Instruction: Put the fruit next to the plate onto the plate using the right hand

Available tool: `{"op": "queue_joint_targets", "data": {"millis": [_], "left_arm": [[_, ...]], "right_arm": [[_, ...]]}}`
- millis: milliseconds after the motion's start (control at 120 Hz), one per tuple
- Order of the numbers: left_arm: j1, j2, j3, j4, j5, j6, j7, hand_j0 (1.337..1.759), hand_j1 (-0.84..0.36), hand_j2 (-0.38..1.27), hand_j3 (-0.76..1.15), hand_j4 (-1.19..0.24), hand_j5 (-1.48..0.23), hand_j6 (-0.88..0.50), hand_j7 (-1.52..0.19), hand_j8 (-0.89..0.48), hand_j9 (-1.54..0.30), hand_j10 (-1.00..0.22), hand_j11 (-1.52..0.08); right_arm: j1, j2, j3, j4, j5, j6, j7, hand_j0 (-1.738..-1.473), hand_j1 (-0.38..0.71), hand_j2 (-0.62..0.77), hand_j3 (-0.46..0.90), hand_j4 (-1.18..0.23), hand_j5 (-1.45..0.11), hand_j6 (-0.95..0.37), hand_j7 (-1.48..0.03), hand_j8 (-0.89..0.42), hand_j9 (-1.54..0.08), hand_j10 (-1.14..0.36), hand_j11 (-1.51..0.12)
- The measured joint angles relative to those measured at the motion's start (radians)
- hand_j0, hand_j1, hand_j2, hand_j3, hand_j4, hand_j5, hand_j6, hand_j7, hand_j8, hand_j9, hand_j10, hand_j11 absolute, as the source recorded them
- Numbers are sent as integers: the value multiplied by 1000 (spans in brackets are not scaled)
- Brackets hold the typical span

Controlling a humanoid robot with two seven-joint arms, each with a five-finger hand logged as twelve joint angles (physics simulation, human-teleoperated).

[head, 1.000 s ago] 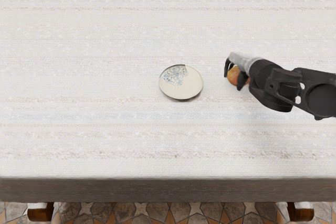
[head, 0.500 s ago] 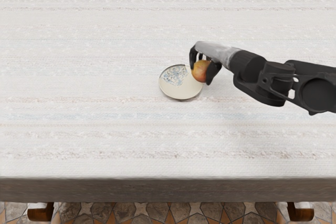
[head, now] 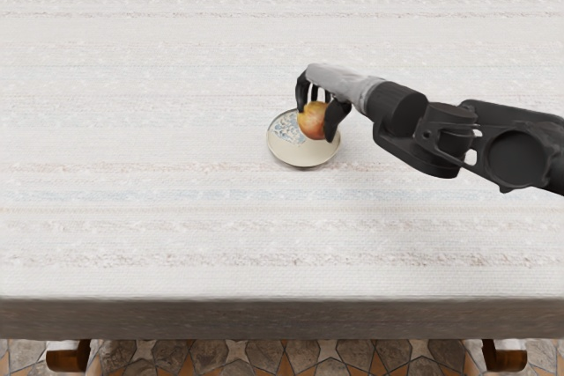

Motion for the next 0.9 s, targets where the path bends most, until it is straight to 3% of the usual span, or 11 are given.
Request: {"op": "queue_joint_targets", "data": {"millis": [158, 342, 458, 583, 717, 900], "left_arm": [[0, 0, 0, 0, 0, 0, 0, 1658, 349, 0, 0, 0, 0, 0, 0, 0, 0, 0, 0], [0, 0, 0, 0, 0, 0, 0, 1658, 349, 0, 0, 0, 0, 0, 0, 0, 0, 0, 0], [0, 0, 0, 0, 0, 0, 0, 1658, 349, 0, 0, 0, 0, 0, 0, 0, 0, 0, 0], [0, 0, 0, 0, 0, 0, 0, 1658, 349, 0, 0, 0, 0, 0, 0, 0, 0, 0, 0], [0, 0, 0, 0, 0, 0, 0, 1658, 349, 0, 0, 0, 0, 0, 0, 0, 0, 0, 0], [0, 0, 0, 0, 0, 0, 0, 1658, 349, 0, 0, 0, 0, 0, 0, 0, 0, 0, 0]], "right_arm": [[-12, 30, -16, -23, -17, -79, 47, -1658, 206, 600, 0, -804, -1155, -460, -1088, -364, -1136, -653, -1142], [-17, 34, -23, -34, -17, -105, 58, -1658, 203, 589, 0, -793, -1133, -460, -1071, -370, -1113, -651, -1122], [-19, 41, -4, -40, 12, -111, 55, -1658, -13, 326, 0, -474, -674, -284, -638, -234, -663, -398, -668], [-17, 41, 5, -42, 58, -94, 53, -1658, -155, 176, 0, -268, -380, -166, -360, -139, -374, -227, -377], [42, -20, 19, -51, 255, 141, 46, -1658, -235, 90, 0, -152, -213, -99, -202, -85, -209, -131, -211], [138, -196, 92, -60, 553, 574, -28, -1658, -286, 34, 0, -77, -105, -56, -101, -50, -104, -68, -104]]}}
